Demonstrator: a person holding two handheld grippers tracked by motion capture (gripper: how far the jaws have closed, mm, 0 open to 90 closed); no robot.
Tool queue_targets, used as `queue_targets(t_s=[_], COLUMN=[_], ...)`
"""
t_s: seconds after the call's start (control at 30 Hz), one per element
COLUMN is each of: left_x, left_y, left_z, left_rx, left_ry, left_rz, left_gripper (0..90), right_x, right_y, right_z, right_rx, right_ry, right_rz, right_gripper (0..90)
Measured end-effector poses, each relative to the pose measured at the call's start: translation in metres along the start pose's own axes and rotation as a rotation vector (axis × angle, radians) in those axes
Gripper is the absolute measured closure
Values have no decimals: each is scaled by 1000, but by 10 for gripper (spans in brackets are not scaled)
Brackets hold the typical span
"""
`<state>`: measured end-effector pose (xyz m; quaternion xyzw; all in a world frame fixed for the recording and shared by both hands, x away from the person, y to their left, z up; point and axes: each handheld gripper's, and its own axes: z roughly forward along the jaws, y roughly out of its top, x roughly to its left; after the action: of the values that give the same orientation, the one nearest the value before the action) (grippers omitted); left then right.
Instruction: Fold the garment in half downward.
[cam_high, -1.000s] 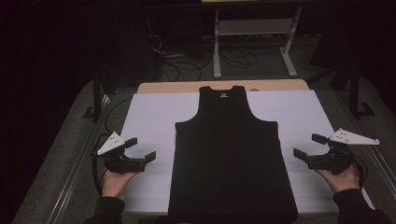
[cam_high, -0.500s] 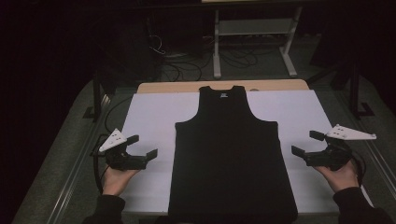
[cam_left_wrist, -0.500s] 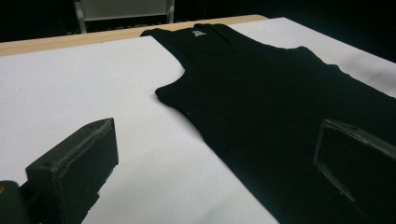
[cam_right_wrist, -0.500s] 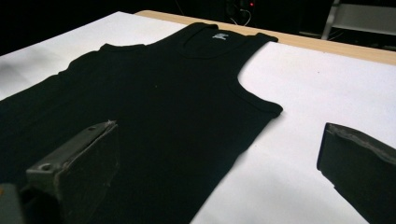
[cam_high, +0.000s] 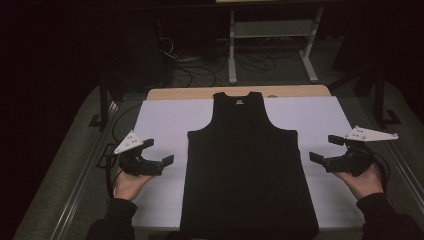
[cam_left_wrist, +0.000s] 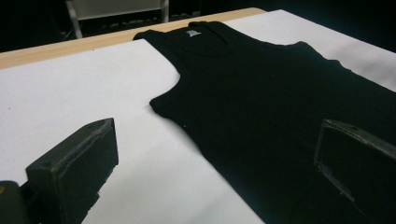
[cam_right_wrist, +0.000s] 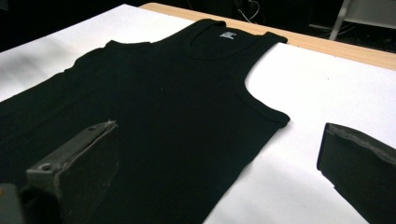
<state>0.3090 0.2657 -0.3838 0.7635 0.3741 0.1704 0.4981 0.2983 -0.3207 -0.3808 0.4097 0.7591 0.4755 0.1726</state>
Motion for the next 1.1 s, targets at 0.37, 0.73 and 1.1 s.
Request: queue_targets(t_s=[0.37, 0.73, 1.1], left_x=[7, 17, 21], left_y=[23, 38, 56], left_z=[7, 15, 27], left_rx=[23, 50, 80], left_ry=[-22, -28, -41], left_rz=[21, 33, 60], left_gripper=[0, 0, 0], right_x=[-10, -18, -23], right_y=[16, 35, 50], right_z=[9, 16, 21], right_rx=[64, 78, 84], right_ry=[1, -3, 4], right_rz=[-13, -28, -35], right_gripper=[0, 0, 0])
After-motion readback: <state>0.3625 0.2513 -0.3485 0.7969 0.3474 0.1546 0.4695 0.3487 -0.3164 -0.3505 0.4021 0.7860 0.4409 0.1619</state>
